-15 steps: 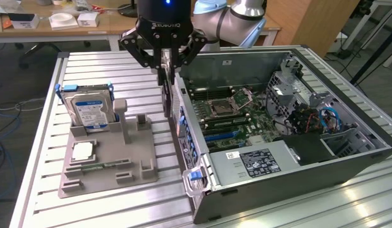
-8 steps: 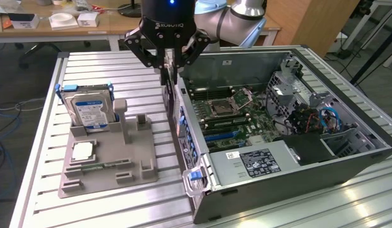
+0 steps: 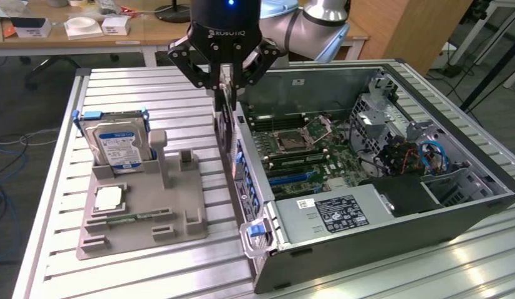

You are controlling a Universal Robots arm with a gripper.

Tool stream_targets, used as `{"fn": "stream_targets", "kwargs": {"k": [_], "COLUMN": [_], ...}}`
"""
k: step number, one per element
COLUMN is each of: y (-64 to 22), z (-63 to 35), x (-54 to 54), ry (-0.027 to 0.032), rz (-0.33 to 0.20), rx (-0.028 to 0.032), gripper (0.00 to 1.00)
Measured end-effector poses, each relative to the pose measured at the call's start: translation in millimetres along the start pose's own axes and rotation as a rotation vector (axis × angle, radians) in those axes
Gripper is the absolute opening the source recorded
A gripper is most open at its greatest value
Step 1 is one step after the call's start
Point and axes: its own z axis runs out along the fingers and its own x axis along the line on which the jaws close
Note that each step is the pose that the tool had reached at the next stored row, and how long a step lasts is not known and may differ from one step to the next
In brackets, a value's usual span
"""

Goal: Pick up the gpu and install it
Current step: 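Pick up the gpu and move the gpu toward the slot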

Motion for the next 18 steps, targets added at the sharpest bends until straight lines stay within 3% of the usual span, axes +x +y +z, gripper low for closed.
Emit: {"fn": "stream_targets", "kwargs": {"k": [18], "y": [0.8], "z": [0.3], "x": [-10.4], "ry": [0.0000], "rz": [0.000], "rx": [0.0000], "gripper": [0.26]}}
